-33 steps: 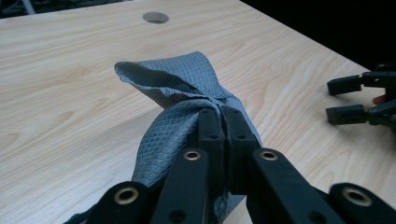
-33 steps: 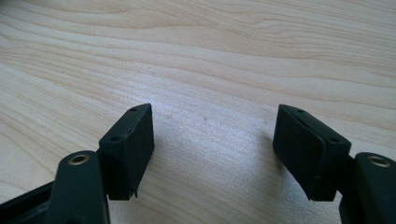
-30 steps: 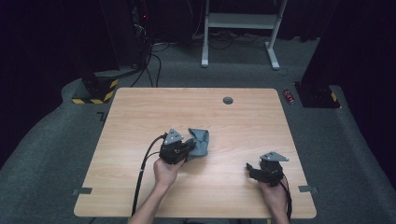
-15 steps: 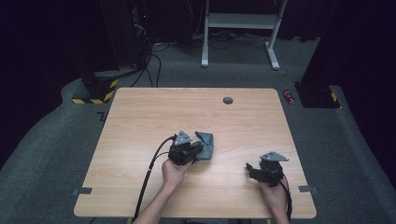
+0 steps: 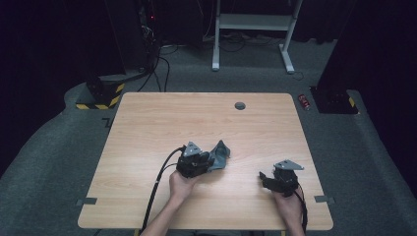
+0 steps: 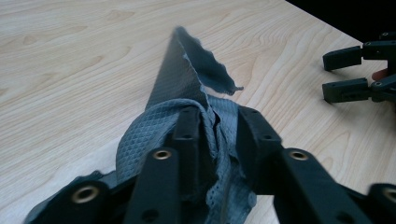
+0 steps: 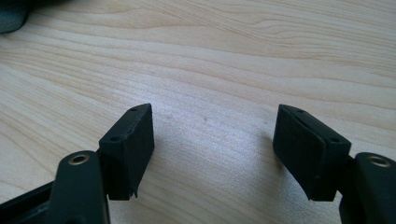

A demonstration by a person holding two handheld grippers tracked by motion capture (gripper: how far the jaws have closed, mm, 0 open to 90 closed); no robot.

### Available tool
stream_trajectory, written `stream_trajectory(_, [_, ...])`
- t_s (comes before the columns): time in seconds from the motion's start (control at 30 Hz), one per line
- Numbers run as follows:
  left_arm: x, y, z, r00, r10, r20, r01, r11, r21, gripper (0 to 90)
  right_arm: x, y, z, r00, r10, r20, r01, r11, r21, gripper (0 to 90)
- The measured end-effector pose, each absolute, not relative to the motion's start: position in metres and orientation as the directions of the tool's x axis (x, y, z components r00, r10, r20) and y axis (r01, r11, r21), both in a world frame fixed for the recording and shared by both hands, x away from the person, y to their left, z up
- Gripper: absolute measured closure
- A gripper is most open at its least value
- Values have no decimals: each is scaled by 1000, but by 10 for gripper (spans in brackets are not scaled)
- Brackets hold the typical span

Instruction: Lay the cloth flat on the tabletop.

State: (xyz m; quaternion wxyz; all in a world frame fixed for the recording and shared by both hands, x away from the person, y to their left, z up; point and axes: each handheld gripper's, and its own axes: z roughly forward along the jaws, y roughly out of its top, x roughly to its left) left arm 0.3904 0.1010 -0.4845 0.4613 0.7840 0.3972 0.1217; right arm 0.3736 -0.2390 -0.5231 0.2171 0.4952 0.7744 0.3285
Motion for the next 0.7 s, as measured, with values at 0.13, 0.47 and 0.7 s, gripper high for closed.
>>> stream_trajectory(0.13, [380, 118, -486, 632, 754, -181, 507, -225, 832, 589, 374, -239, -523, -415, 910, -11, 625, 294, 724, 289])
stream_trajectory(0.47, [364, 146, -505, 576, 806, -137, 528, -239, 815, 544, 373, -238, -523, -428, 904, -12, 616, 301, 728, 377])
stream_trajectory(0.7, [362, 156, -523, 527, 841, -120, 556, -235, 797, 538, 370, -229, -521, -449, 893, -30, 598, 326, 732, 629])
